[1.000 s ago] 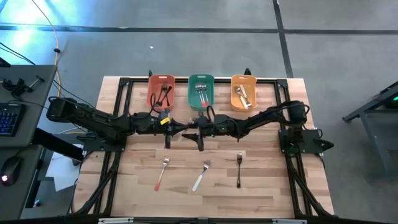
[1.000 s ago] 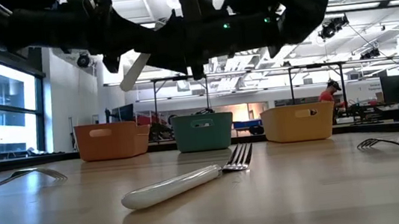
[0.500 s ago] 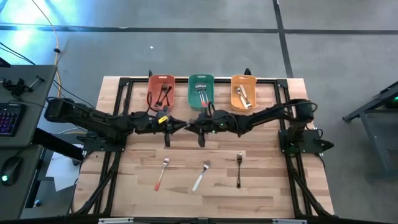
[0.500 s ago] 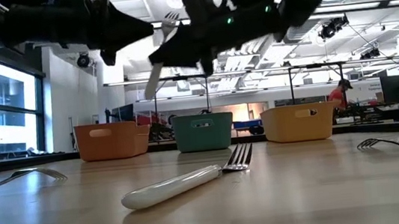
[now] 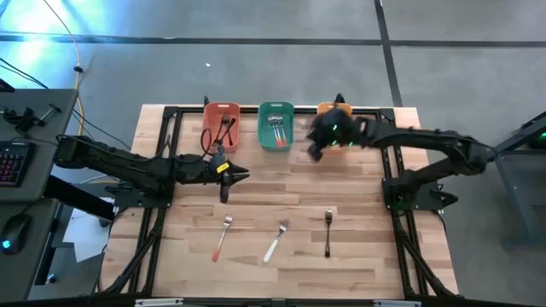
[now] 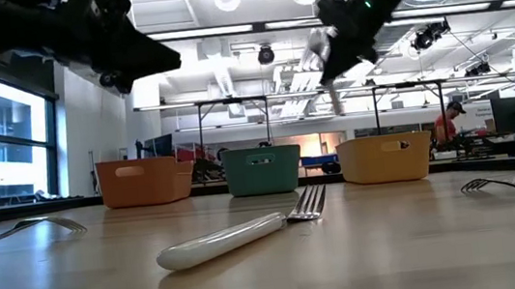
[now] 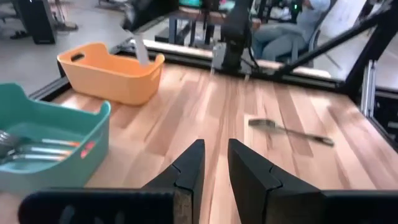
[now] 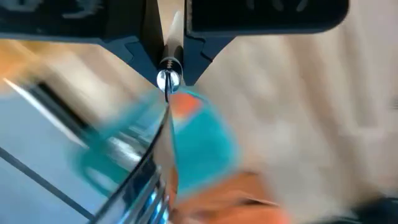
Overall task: Sort silverware by color (type)
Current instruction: Put the top white fork into the yellow bin
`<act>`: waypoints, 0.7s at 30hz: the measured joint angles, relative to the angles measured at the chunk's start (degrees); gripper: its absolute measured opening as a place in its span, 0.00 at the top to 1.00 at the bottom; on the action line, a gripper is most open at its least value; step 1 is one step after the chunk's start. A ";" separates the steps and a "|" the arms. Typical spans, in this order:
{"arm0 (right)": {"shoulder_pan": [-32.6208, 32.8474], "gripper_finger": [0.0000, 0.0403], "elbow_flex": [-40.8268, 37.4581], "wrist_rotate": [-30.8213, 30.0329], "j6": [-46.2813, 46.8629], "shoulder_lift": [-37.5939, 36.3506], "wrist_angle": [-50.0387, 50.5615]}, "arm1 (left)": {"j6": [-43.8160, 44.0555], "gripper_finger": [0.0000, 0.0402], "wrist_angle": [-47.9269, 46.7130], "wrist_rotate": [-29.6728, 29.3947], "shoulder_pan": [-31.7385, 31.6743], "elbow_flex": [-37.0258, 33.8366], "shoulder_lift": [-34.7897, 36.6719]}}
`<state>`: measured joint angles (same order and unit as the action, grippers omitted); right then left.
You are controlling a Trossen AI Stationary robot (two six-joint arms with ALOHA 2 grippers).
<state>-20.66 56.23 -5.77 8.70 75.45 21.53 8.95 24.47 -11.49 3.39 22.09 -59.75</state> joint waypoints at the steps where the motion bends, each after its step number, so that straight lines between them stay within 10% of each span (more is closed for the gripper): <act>1: -2.59 0.99 0.00 -0.03 -0.63 -0.71 2.68 | 0.26 0.85 -0.50 -0.07 0.23 0.00 0.00; 11: -22.28 0.99 -0.02 3.45 -10.09 5.17 10.03 | 1.30 0.86 -1.81 -0.70 0.95 -0.02 0.00; 21: -26.28 0.97 -0.02 6.26 -13.64 14.32 10.31 | 2.73 0.86 -4.51 -0.70 0.95 -0.02 -0.02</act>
<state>-46.94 56.21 0.49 -4.94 89.77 31.84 11.67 19.96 -12.19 4.34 22.06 -59.77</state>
